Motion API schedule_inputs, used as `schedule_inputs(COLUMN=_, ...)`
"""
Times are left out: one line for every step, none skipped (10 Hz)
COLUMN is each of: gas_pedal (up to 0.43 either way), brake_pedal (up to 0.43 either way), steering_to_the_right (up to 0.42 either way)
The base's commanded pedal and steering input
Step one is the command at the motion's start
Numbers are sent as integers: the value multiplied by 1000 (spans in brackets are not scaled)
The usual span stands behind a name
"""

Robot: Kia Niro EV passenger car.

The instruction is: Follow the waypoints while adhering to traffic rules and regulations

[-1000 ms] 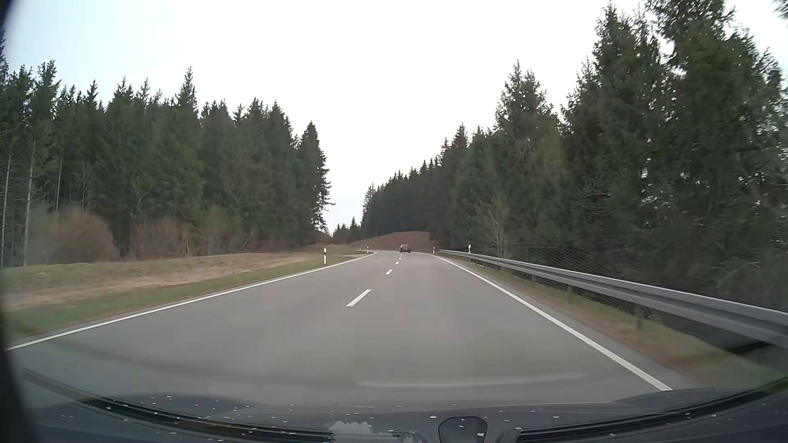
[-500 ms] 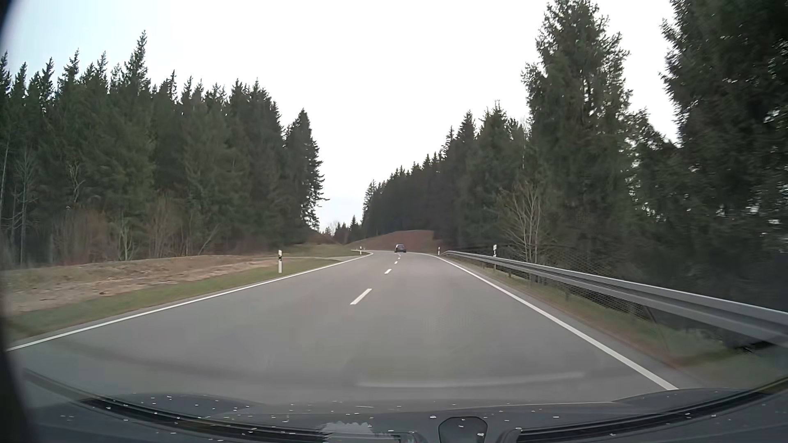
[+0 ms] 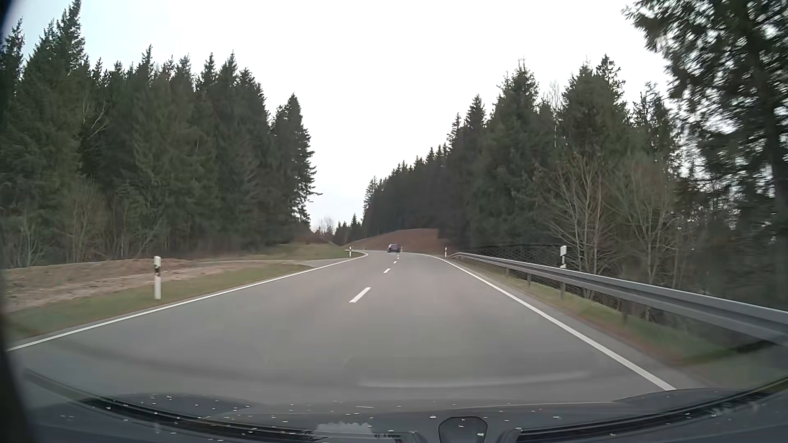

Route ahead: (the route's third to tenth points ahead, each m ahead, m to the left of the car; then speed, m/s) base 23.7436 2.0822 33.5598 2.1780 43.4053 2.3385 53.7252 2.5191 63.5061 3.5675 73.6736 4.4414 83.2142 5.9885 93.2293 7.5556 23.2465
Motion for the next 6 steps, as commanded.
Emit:
schedule_inputs(gas_pedal=209, brake_pedal=0, steering_to_the_right=-3)
schedule_inputs(gas_pedal=209, brake_pedal=0, steering_to_the_right=-3)
schedule_inputs(gas_pedal=197, brake_pedal=0, steering_to_the_right=-3)
schedule_inputs(gas_pedal=197, brake_pedal=0, steering_to_the_right=-3)
schedule_inputs(gas_pedal=197, brake_pedal=0, steering_to_the_right=-3)
schedule_inputs(gas_pedal=189, brake_pedal=0, steering_to_the_right=-3)
